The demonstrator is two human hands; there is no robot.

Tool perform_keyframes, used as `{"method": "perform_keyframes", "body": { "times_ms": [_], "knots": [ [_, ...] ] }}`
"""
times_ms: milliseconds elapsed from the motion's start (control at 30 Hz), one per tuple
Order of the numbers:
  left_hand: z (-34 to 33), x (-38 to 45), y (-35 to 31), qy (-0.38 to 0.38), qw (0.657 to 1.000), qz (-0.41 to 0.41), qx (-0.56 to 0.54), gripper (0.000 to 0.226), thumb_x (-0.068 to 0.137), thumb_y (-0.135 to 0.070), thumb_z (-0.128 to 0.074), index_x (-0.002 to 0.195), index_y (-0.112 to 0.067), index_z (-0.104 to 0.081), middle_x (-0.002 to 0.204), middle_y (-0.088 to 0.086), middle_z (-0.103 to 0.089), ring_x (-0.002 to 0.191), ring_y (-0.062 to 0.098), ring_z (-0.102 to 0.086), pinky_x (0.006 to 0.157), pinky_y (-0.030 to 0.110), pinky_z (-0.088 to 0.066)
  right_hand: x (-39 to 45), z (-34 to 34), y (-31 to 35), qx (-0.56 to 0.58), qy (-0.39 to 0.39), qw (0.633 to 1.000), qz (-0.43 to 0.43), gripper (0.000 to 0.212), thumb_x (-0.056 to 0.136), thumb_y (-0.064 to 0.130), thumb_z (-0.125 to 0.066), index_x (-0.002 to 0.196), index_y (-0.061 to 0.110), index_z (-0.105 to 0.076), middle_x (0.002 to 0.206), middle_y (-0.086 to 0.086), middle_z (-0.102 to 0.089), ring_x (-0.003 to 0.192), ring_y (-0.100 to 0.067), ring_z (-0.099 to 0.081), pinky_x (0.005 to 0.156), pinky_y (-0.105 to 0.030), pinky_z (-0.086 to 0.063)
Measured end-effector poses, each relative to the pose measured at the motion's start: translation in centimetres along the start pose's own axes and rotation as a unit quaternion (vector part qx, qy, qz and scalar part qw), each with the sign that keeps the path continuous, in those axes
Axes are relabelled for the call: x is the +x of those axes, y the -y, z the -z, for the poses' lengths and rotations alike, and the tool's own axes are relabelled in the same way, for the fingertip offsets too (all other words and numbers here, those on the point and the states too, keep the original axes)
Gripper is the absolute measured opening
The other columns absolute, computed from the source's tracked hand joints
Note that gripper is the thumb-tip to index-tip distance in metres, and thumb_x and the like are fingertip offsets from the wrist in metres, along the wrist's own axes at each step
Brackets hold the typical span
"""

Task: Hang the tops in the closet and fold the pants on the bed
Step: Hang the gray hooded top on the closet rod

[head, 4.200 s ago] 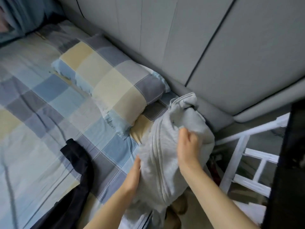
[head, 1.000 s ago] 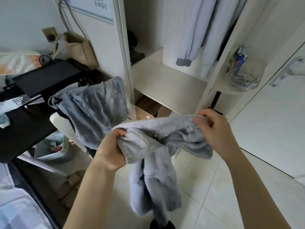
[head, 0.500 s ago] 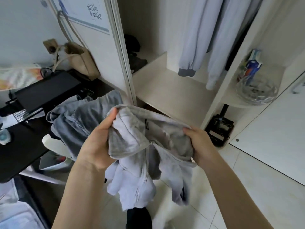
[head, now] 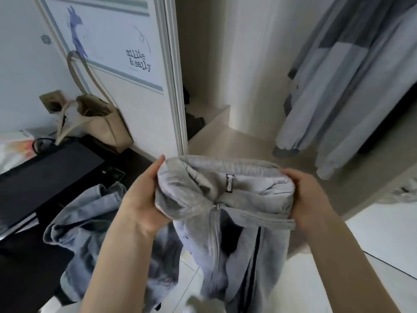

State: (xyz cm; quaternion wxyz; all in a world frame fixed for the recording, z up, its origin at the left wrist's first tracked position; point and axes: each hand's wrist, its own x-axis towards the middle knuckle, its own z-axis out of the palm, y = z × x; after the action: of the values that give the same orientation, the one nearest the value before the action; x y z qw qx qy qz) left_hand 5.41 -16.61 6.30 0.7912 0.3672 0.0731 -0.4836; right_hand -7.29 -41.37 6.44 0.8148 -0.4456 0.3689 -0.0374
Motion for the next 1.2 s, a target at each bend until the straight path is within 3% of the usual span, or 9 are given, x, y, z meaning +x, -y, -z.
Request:
{"method": "perform_keyframes", "body": {
  "times_ms": [167,267,367,500,633,867,1000,1100,1200],
  "knots": [
    [-3.4,2.9,-6.5,0.032,0.993,-0.070,0.084,0.046,0.089,-0.044,-0.059,0.117,-0.008,-0.068,0.124,0.018,-0.062,0.116,0.030,-0.059,0.105,0.045,-0.044,2.6,-3.6,3.7,-0.027,-0.062,0.988,0.137,0.015,0.088,0.009,-0.054,0.086,0.001,-0.067,0.082,-0.016,-0.067,0.076,-0.027,-0.065,0.069,-0.031,-0.055],
    [-5.2,4.4,-8.7,0.061,0.991,-0.088,0.082,0.034,0.085,-0.038,-0.061,0.107,-0.014,-0.067,0.106,0.013,-0.065,0.095,0.024,-0.067,0.089,0.037,-0.053,3.9,-4.7,5.7,-0.114,-0.095,0.968,0.200,0.025,0.087,0.006,-0.055,0.068,0.012,-0.070,0.069,-0.008,-0.069,0.065,-0.019,-0.066,0.058,-0.027,-0.052],
    [-7.2,5.8,-11.4,0.083,0.986,-0.105,0.099,0.033,0.085,-0.038,-0.060,0.111,-0.017,-0.063,0.090,0.007,-0.063,0.075,0.019,-0.067,0.072,0.030,-0.058,5.2,-6.2,7.8,-0.179,-0.106,0.948,0.241,0.021,0.086,0.008,-0.057,0.074,0.016,-0.072,0.073,-0.006,-0.071,0.071,-0.020,-0.067,0.066,-0.032,-0.053],
    [-11.0,7.4,-15.5,0.115,0.976,-0.148,0.111,0.030,0.080,-0.035,-0.063,0.102,-0.015,-0.067,0.087,0.004,-0.066,0.075,0.015,-0.069,0.072,0.028,-0.058,6.3,-8.9,12.9,-0.246,-0.119,0.912,0.305,0.016,0.088,0.013,-0.057,0.079,0.019,-0.068,0.070,-0.001,-0.069,0.065,-0.014,-0.066,0.059,-0.025,-0.049],
    [-15.3,8.2,-19.2,0.131,0.971,-0.165,0.109,0.028,0.092,-0.040,-0.057,0.102,-0.016,-0.067,0.091,0.000,-0.068,0.086,0.011,-0.067,0.089,0.025,-0.052,5.7,-10.9,19.0,-0.280,-0.134,0.874,0.374,0.014,0.086,0.008,-0.059,0.083,0.018,-0.067,0.077,-0.002,-0.068,0.074,-0.016,-0.063,0.065,-0.026,-0.048],
    [-23.7,9.2,-25.7,0.187,0.940,-0.249,0.137,0.028,0.089,-0.038,-0.061,0.079,-0.017,-0.075,0.078,0.003,-0.071,0.070,0.016,-0.071,0.062,0.029,-0.059,2.7,-15.9,33.8,-0.304,-0.073,0.837,0.449,0.010,0.089,0.018,-0.060,0.082,0.015,-0.066,0.074,0.002,-0.067,0.066,-0.011,-0.060,0.059,-0.025,-0.049],
    [-27.8,10.6,-27.4,0.190,0.914,-0.301,0.192,0.023,0.083,-0.034,-0.066,0.069,-0.018,-0.073,0.075,0.004,-0.067,0.072,0.018,-0.069,0.077,0.037,-0.053,-0.6,-18.7,42.5,-0.327,-0.123,0.740,0.574,0.012,0.087,0.016,-0.057,0.080,0.014,-0.067,0.082,-0.003,-0.070,0.074,-0.016,-0.063,0.070,-0.034,-0.057],
    [-29.9,12.4,-28.3,0.170,0.900,-0.342,0.210,0.023,0.088,-0.033,-0.065,0.097,-0.011,-0.066,0.094,0.014,-0.061,0.094,0.026,-0.062,0.100,0.045,-0.046,-3.4,-20.9,47.9,-0.375,-0.204,0.617,0.661,0.018,0.083,0.016,-0.052,0.083,0.010,-0.068,0.087,-0.008,-0.071,0.088,-0.027,-0.065,0.079,-0.039,-0.056],
    [-31.2,14.4,-29.4,0.167,0.890,-0.365,0.217,0.031,0.086,-0.034,-0.067,0.099,-0.006,-0.064,0.089,0.014,-0.065,0.089,0.026,-0.065,0.089,0.045,-0.053,-5.4,-22.4,52.1,-0.420,-0.288,0.509,0.694,0.016,0.083,0.016,-0.049,0.080,0.010,-0.063,0.092,-0.012,-0.069,0.091,-0.031,-0.061,0.073,-0.028,-0.045]
  ]
}}
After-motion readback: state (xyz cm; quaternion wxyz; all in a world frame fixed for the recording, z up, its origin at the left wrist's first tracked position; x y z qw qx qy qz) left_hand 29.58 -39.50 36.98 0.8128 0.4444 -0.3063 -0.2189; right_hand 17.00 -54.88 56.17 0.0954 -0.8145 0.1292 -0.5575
